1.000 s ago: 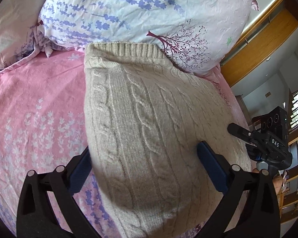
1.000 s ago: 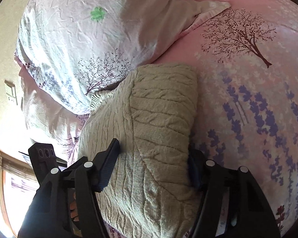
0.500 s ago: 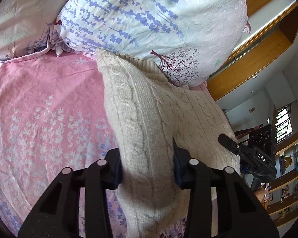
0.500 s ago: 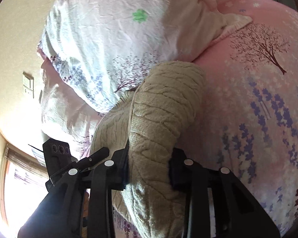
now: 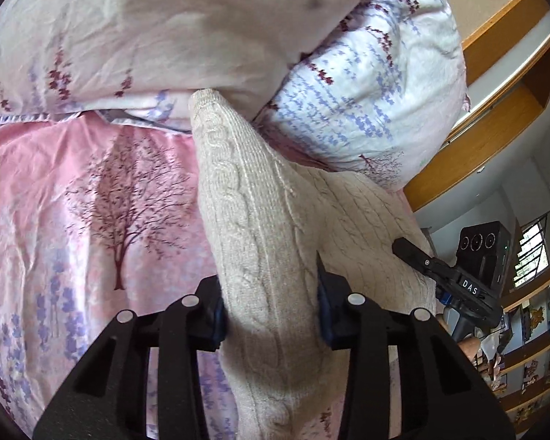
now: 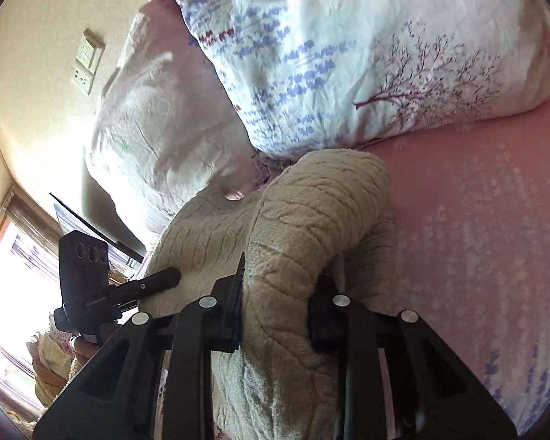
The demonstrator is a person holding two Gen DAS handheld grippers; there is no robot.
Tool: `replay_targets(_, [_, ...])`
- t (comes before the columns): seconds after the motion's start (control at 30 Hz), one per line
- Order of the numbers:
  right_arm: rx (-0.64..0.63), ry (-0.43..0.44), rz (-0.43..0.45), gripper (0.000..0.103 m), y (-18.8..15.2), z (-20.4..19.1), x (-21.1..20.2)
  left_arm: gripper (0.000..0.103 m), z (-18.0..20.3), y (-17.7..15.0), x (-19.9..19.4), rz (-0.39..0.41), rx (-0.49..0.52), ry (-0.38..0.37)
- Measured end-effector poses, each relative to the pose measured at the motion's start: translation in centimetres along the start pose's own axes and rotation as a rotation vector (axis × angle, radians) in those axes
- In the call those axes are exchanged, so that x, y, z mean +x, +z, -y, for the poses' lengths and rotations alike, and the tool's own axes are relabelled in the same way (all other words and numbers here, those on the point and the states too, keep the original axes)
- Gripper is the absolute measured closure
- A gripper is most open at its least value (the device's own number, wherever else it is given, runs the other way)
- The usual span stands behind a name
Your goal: Fold small clothes
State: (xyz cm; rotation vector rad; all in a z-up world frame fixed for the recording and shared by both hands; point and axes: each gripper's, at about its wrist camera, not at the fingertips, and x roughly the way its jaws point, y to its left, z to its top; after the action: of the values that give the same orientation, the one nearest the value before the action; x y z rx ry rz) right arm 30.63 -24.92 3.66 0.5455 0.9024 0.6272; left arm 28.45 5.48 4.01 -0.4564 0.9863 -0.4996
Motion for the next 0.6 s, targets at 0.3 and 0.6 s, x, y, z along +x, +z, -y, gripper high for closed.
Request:
replay_targets(0.3, [0.141,-0.028,-0.061,0.071,-1.8,1.9,0.5,0.043,-3.2,-0.5,0.4,-0.012,-0.069,0.015])
replay_targets(0.6, [0.249,0.001,-0.006,0.069,1.1,4.7,0.2,0.036,4.4,-3.0,-4.6,0.197,0.302,0.119])
